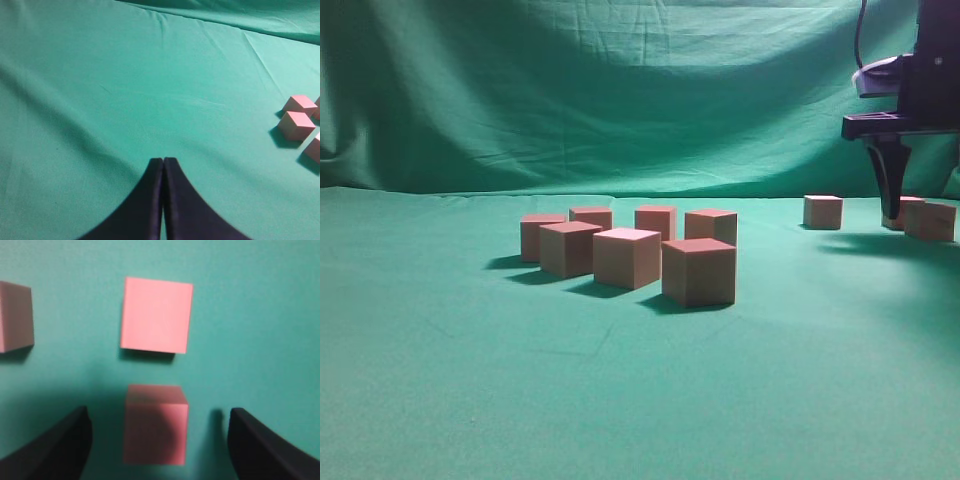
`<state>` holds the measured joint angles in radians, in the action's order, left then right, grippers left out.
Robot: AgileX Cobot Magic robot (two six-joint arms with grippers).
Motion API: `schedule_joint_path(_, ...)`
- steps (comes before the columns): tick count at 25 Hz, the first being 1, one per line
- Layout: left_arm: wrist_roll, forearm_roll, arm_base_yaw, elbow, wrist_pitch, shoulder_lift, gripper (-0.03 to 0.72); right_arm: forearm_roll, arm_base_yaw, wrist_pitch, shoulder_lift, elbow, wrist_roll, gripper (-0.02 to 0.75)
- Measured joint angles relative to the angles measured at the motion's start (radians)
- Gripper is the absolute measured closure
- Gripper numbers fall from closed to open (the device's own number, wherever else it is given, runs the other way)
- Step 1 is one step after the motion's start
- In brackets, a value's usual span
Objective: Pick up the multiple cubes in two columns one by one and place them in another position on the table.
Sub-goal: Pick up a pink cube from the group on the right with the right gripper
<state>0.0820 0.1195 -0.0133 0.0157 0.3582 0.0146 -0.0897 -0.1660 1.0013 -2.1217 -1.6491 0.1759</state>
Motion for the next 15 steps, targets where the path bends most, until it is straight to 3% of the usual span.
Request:
schedule_joint_path(4,0.0,0.0,0.0,0.0,0.0,0.0,0.688,0.0,0.0,-0.024,-0.016,0.0,-0.007,0.183)
schedule_joint_path(11,0.0,0.0,0.0,0.0,0.0,0.0,0.688,-0.004,0.0,-0.03,-0.027,-0.002,-0.007,0.483)
schedule_joint_path(15,0.0,0.0,0.0,0.0,0.0,0.0,0.688,-0.004,0.0,-0.007,-0.023,-0.002,-0.007,0.473)
